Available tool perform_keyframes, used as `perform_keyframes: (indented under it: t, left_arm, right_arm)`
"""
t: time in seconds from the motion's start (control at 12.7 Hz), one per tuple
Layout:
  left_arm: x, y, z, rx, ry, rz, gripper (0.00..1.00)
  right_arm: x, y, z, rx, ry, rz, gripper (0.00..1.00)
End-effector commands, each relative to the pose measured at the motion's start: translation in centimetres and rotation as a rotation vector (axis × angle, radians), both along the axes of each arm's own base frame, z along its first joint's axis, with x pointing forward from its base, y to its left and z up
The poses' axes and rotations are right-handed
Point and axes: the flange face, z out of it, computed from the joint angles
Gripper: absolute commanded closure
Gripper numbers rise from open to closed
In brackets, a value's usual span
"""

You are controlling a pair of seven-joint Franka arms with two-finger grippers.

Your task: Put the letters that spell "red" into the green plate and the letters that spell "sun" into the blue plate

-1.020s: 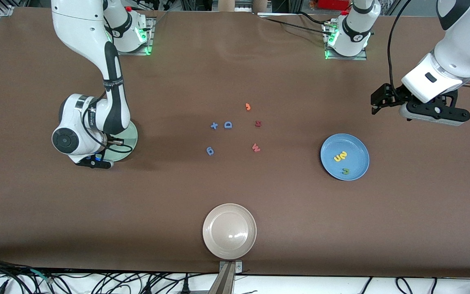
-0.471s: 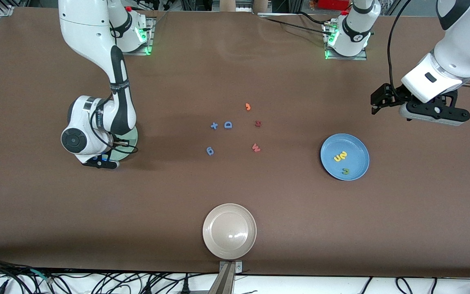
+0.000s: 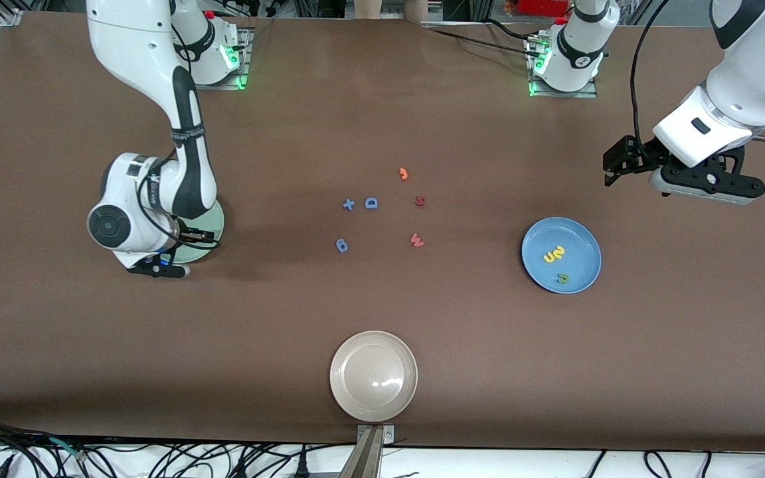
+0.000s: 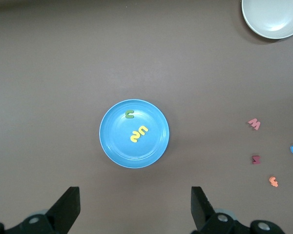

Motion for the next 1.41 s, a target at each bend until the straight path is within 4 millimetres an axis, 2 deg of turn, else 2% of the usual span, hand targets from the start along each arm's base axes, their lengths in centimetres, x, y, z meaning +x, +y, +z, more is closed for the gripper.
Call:
perform_keyframes:
  t: [0.0,0.31,0.78,0.86,1.33]
  left_arm:
    - [-0.3,-0.1,0.3,-0.021,-0.008,0.008,0.0]
    - [-0.5,-0.1,0.6,-0.018,0.004,0.0,0.0]
    - [-0.5,0.7,0.8,-0.016,0.013,0.021,0.0]
    - [-0.5,0.7,0.8,-0.016,0.015,0.022,0.0]
    - [-0.4,0.8,1.0,-0.016,0.012,0.019,0.0]
  right_arm:
    - [1.4,-0.3,7.4,0.087,-0.015,-0.002,0.01]
    - [3.3,-0.5,17.0,0.105,0.041,-0.004,0.01]
    - [3.3,-1.3,27.8,0.09,0.024,-0.001,0.0]
    - [3.3,-1.4,28.9,0.089,0.007,0.001,0.0]
    - [3.6,-1.9,28.9,0.097,-0.005,-0.006,0.0]
